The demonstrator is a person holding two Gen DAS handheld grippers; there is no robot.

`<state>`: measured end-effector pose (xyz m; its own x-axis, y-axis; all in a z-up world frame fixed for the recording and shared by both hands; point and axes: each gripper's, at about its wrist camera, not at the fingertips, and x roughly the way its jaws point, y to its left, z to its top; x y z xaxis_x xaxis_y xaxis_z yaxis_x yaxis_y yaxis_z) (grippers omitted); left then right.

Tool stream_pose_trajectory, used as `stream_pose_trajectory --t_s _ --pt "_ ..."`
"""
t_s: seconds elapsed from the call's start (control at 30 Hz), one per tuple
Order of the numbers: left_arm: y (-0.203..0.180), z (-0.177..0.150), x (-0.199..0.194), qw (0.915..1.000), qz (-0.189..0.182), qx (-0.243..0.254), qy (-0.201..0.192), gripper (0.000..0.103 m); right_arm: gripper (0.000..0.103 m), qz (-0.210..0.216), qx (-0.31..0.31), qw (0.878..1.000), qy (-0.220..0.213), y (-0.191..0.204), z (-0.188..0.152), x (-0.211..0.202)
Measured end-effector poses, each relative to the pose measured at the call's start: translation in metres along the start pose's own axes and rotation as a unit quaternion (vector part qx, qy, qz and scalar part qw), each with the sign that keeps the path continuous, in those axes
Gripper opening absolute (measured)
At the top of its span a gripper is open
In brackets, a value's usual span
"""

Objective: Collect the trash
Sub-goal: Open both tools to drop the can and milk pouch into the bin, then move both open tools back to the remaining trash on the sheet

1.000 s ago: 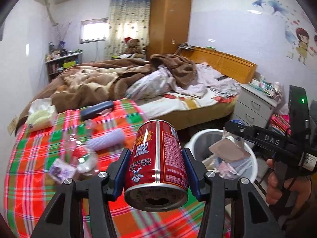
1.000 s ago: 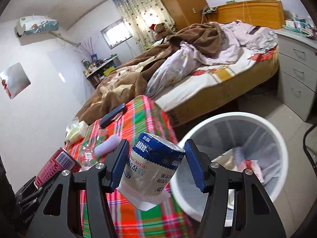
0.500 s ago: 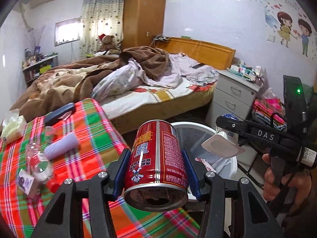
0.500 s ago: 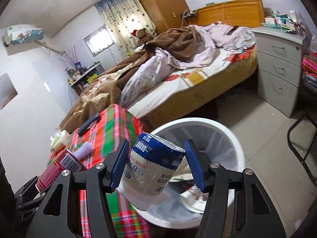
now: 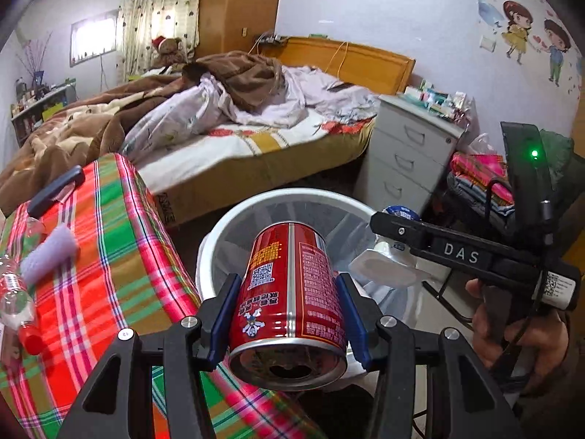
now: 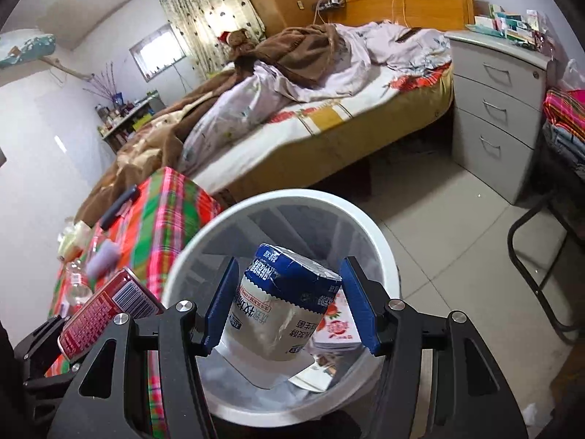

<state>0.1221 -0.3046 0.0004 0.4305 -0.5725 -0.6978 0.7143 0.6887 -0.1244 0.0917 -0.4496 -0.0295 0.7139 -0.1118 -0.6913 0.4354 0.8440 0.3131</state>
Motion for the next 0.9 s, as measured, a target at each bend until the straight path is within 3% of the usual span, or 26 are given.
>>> stream_pose_trajectory --t_s 0.3,0.4,0.9 --pt "0.004 0.0 0.014 0.9999 -0.004 -0.013 0.007 0.053 0.06 -0.013 -0.013 1.0 0.024 -0.007 0.0 0.01" --pt "0.005 0.0 0.012 0.9998 -0.006 -0.017 0.003 0.062 0.06 -0.005 -0.009 0.999 0.03 -0.008 -0.002 0.01" --pt "0.019 -0.003 -0.017 0.9991 0.01 -0.035 -0.021 0.062 0.061 0.009 -0.002 1.0 0.015 0.002 -0.001 0.0"
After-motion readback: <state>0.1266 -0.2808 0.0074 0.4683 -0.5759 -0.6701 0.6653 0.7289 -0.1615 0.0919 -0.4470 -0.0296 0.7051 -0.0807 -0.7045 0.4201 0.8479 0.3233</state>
